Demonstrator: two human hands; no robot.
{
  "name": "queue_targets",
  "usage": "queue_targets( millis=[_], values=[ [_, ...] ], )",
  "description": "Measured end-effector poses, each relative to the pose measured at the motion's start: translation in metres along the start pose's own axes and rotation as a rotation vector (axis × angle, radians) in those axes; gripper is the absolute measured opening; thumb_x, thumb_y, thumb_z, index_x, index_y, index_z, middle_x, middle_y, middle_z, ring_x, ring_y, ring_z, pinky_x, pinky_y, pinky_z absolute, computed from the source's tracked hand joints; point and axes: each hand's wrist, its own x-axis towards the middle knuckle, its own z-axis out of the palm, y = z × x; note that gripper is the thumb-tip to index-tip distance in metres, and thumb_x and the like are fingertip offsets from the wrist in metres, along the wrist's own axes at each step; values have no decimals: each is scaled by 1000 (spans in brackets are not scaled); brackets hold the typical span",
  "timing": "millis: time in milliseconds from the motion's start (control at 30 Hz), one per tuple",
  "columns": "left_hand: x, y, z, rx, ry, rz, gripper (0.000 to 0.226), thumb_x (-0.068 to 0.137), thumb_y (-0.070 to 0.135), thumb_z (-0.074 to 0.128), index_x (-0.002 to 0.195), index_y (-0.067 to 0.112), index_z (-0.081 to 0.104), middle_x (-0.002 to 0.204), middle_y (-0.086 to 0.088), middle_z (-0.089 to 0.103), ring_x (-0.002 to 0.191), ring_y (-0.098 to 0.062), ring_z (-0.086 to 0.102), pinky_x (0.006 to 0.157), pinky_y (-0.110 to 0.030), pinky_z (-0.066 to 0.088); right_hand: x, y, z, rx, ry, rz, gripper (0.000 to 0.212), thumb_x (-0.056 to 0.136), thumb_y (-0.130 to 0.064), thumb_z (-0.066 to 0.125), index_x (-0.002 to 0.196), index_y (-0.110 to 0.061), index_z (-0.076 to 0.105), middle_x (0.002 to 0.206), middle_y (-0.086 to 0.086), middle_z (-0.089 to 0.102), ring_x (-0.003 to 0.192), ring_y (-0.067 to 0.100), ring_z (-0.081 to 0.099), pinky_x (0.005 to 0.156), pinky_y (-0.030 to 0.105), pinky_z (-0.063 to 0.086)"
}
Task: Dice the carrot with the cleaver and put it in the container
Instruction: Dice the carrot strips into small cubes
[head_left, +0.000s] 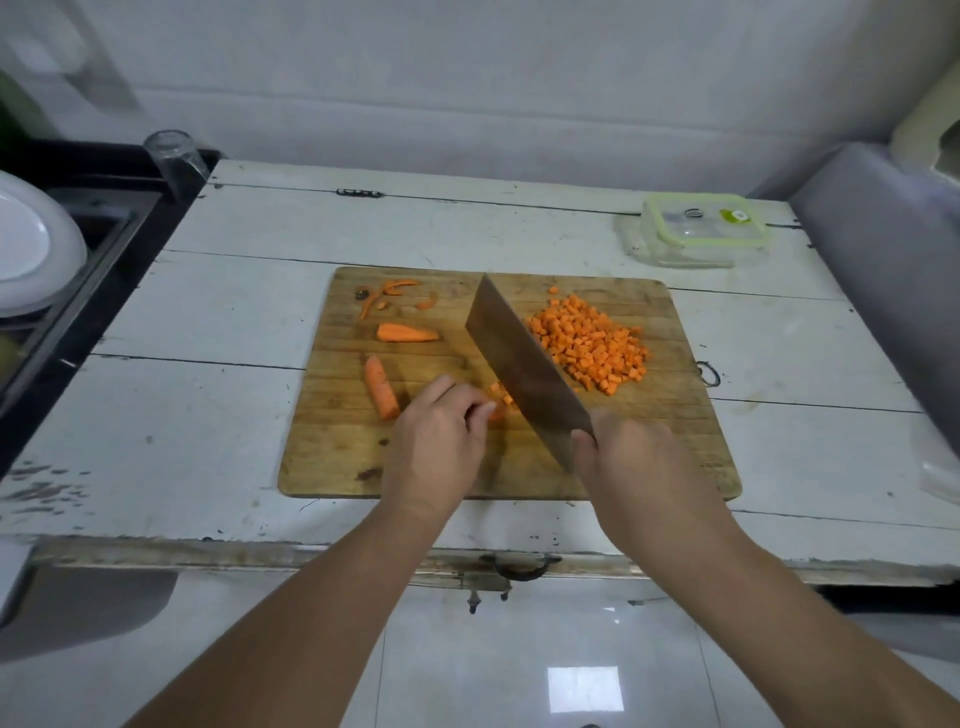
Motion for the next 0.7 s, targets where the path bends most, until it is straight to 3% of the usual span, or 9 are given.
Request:
queue_targets(
  millis=[67, 167, 200, 267, 400, 533, 700],
  values=[
    [0, -1, 2, 9, 13, 16, 13, 83, 9, 83, 76, 16, 74, 82, 7, 66, 75, -12, 66, 114, -7, -12, -6, -1, -3, -49, -9, -40, 20, 104, -32, 38, 93, -22, 51, 69, -4, 52, 63, 18, 54, 54, 34, 45],
    [-1, -4, 4, 34, 5, 2, 13, 86, 14, 79, 77, 21, 73, 86, 12, 64, 79, -8, 65, 125, -33, -10, -13, -4, -2, -112, -27, -53, 11, 103, -28, 43, 95, -24, 50, 71, -3, 53, 67, 20, 57, 56, 34, 46],
    [-1, -3, 4, 33, -1, 9, 14, 84, 12, 80, 76, 20, 72, 85, 11, 64, 78, -9, 66, 122, -25, -7, -15, -6, -1, -129, -27, -55, 7, 101, -23, 47, 95, -24, 50, 70, -5, 51, 67, 20, 57, 55, 33, 44],
    [-1, -1, 3, 26, 3, 29, 19, 79, 3, 84, 72, 16, 72, 80, 6, 65, 72, -15, 67, 104, -10, 5, -16, -6, 1, -156, -43, -53, 10, 98, -15, 50, 93, -24, 47, 68, -7, 46, 64, 18, 55, 53, 29, 41],
    [0, 0, 2, 40, 14, 38, 19, 80, 4, 82, 72, 16, 70, 77, 5, 63, 70, -16, 66, 102, -18, 9, -16, -9, 6, -246, -102, -82, 28, 90, -4, 54, 92, -23, 34, 67, -6, 36, 58, 16, 42, 49, 28, 33],
    [1, 3, 0, 32, 0, 23, 18, 81, 0, 80, 72, 12, 71, 78, 2, 65, 69, -19, 67, 92, -33, 18, -5, -21, 13, -201, -43, -41, 23, 94, -6, 54, 92, -22, 39, 64, -6, 38, 58, 21, 46, 45, 29, 32],
    [0, 1, -1, -36, 41, 59, 15, 79, -3, 82, 76, 9, 75, 82, 0, 70, 73, -19, 70, 99, 3, 1, 7, -14, 12, -44, -27, -11, 7, 102, -19, 46, 97, -21, 50, 71, -1, 53, 67, 24, 58, 58, 38, 52]
  ],
)
